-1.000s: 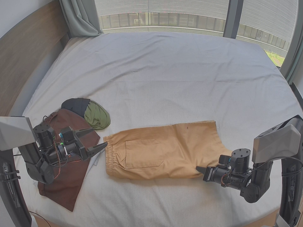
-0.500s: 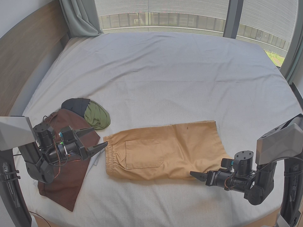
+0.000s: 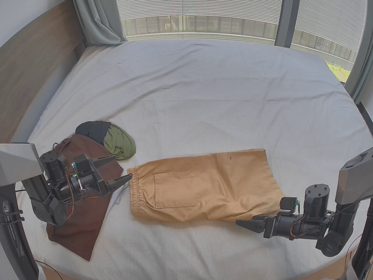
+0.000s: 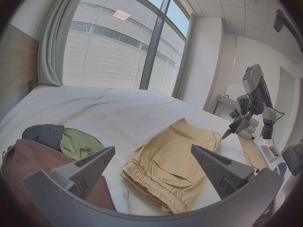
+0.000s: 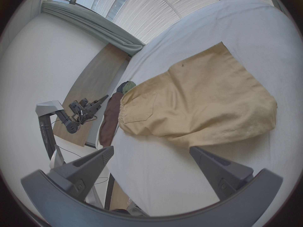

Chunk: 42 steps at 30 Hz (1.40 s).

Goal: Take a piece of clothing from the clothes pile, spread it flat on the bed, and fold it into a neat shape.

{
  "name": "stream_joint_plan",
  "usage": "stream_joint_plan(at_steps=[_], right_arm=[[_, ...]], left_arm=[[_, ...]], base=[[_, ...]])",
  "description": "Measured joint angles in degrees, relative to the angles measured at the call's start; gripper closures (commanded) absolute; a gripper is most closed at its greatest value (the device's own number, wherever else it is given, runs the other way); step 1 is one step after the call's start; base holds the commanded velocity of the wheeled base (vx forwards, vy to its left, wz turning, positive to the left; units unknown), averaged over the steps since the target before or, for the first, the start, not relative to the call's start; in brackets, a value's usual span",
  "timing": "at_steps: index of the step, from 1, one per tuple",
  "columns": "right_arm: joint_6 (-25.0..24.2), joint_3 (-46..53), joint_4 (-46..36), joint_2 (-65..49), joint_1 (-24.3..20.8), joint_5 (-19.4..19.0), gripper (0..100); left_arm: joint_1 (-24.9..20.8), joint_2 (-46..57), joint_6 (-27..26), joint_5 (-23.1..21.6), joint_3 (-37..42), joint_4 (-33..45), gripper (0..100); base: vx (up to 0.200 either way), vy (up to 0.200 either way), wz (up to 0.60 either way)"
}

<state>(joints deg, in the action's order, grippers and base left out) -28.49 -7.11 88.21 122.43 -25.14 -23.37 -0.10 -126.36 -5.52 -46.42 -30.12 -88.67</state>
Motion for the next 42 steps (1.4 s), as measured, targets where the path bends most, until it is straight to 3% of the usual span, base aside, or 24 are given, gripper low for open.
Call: stream_joint_plan(at_steps=[11,27,31,42], right_arm=[[0.2,-0.7,0.0,-3.6,5.5,-3.0,0],[1.3,-6.4,0.1,6.8,11.1,-1.4,0],[2.9,-7.7,0.1,9.4,11.7,0.2,0],[3.1,-7.5,0.1,10.0,11.5,-0.1,0]], left_arm=[[-0.1,0.0,-0.1,0.0,0.1,0.0,0],[-0.1,0.0,0.3,0.0,0.1,0.0,0],[0.0,0.0,0.4,0.0,0.1,0.0,0],[0.0,0.0,0.5,-0.1,-0.2,0.0,0]], base=[[0.0,0.0,0.0],[0.0,0.0,0.0],[0.0,0.0,0.0],[0.0,0.0,0.0]])
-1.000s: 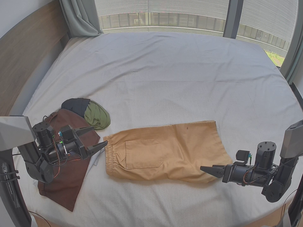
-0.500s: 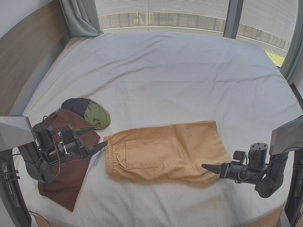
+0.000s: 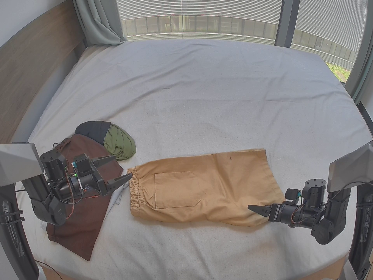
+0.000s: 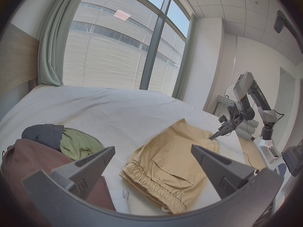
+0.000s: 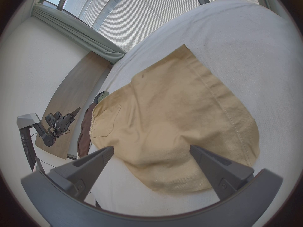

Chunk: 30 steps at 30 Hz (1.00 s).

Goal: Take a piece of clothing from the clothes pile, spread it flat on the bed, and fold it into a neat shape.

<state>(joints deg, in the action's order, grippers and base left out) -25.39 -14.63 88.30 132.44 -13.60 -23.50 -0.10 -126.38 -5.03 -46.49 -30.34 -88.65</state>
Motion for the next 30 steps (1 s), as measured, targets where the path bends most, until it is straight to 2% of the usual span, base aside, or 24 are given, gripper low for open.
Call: stream_joint_plan(at_steps=[8,18,25,30], right_arm=[[-0.1,2.3,-0.1,-6.4,-2.5,-0.5,0],[0.0,3.8,-0.1,-16.4,-9.0,-0.6,0],[0.0,4.0,-0.1,-17.9,-10.5,-0.6,0],[0.0,4.1,-0.1,-18.3,-10.6,-0.5,0]], left_arm=[[0.0,0.2,0.5,0.0,0.5,0.0,0],[-0.1,0.9,2.1,-0.1,2.7,0.0,0],[-0.2,0.8,2.4,-0.5,4.7,0.0,0],[-0.5,0.4,5.9,-0.4,6.0,0.0,0]], base=[[0.0,0.0,0.0],[0.0,0.0,0.0],[0.0,0.0,0.0],[0.0,0.0,0.0]])
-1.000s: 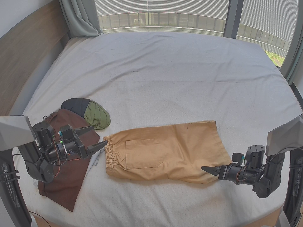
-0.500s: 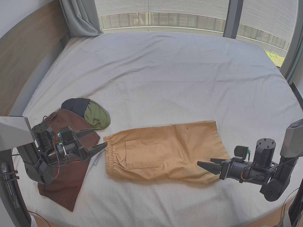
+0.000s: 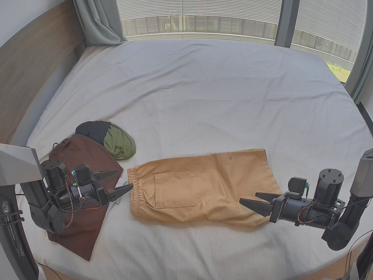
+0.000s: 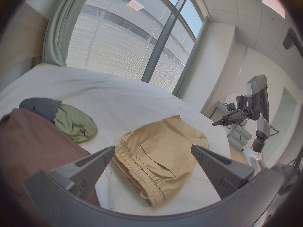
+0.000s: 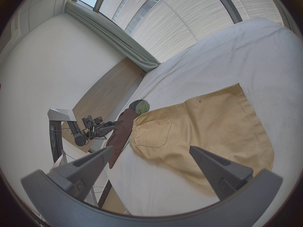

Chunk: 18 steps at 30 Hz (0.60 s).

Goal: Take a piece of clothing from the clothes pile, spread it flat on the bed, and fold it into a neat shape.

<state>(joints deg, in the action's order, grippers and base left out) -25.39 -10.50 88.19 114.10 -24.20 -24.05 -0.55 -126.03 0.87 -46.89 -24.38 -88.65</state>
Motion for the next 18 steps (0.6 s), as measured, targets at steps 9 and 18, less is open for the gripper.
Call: stream_joint_plan(at_steps=[9,18], right_arm=[[0.0,0.1,0.0,0.1,0.0,0.0,0],[0.2,0.1,0.0,1.4,0.0,0.1,0]], left_arm=[[-0.3,-0.8,12.1,1.0,0.9,0.0,0],[-0.4,-2.6,19.7,2.0,0.9,0.1,0]], base=[[0.0,0.0,0.0],[0.0,0.0,0.0]])
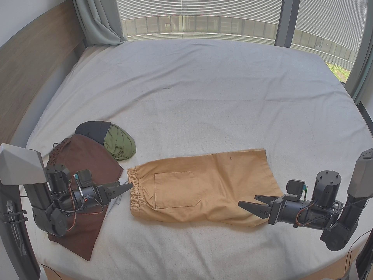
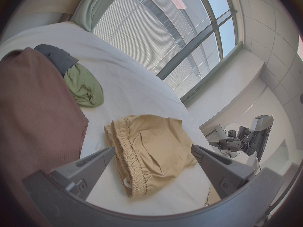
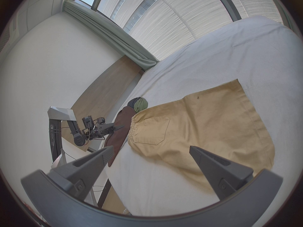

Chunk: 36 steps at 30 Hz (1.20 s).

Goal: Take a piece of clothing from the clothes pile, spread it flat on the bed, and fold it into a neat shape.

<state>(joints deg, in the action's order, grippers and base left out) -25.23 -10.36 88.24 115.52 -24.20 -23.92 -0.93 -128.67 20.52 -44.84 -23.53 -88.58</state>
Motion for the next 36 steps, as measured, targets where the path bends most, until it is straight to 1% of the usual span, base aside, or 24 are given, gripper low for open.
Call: stream_joint_plan(at_steps=[7,31,36], right_arm=[[0.0,0.0,0.0,0.8,0.0,0.0,0],[0.0,0.0,0.0,2.7,0.0,0.1,0],[0.0,0.0,0.0,3.1,0.0,0.1,0]], left_arm=[[-0.2,-4.1,0.0,1.8,-0.6,0.0,0],[-3.3,-12.8,0.2,2.1,-2.0,0.0,0],[-4.3,-14.2,0.2,3.9,-2.7,-0.2,0]], base=[[0.0,0.0,0.0],[0.0,0.0,0.0],[0.0,0.0,0.0]])
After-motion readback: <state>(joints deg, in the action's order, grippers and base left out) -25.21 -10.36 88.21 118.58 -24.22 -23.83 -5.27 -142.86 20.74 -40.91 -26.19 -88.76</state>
